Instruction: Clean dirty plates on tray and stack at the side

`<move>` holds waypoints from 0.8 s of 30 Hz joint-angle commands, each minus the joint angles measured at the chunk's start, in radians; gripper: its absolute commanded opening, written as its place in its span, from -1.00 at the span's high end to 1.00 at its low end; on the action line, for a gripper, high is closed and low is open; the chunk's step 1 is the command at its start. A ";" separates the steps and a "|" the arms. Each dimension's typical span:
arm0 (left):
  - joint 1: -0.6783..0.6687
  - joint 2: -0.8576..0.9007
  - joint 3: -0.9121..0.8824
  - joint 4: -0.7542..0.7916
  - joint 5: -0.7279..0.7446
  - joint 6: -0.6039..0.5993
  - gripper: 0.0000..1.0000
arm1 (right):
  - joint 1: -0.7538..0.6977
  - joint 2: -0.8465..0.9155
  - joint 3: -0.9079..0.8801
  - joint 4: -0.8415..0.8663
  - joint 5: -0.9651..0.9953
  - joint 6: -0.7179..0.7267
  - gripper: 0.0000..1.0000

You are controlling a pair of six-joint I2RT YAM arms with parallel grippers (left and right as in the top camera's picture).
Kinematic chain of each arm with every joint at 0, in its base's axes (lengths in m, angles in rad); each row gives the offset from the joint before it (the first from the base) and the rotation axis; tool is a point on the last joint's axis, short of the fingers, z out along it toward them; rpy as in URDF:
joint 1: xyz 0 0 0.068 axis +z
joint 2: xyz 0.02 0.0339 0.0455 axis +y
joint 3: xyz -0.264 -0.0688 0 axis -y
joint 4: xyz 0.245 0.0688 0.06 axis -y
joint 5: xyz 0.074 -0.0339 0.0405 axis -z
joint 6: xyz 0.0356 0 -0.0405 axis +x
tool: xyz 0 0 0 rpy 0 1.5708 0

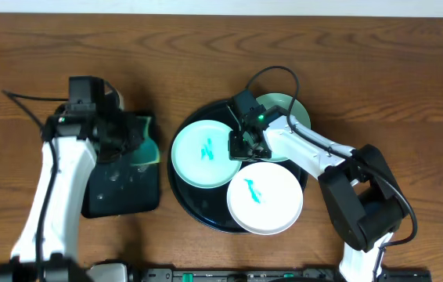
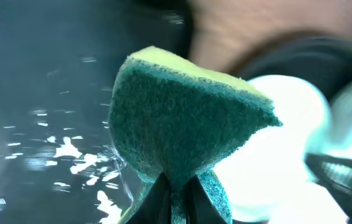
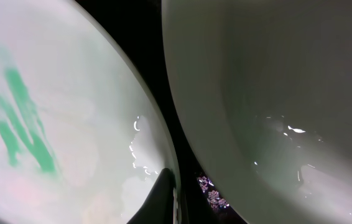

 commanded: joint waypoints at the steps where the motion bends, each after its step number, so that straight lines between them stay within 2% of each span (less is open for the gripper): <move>1: -0.069 -0.036 0.018 0.002 0.134 -0.059 0.86 | 0.010 0.034 -0.033 -0.005 0.027 -0.023 0.97; 8: -0.275 0.046 0.024 0.105 0.109 -0.134 0.86 | 0.010 0.034 -0.033 -0.006 0.027 -0.023 0.98; 11: -0.341 0.132 0.024 0.148 0.019 -0.194 0.86 | 0.010 0.034 -0.033 -0.006 0.027 -0.023 0.97; 20: -0.375 0.394 0.024 0.150 -0.220 -0.288 0.86 | 0.010 0.034 -0.033 -0.006 0.027 -0.024 0.97; 24: -0.376 0.459 0.026 0.150 -0.194 -0.293 0.86 | 0.010 0.034 -0.033 -0.006 0.027 -0.029 0.97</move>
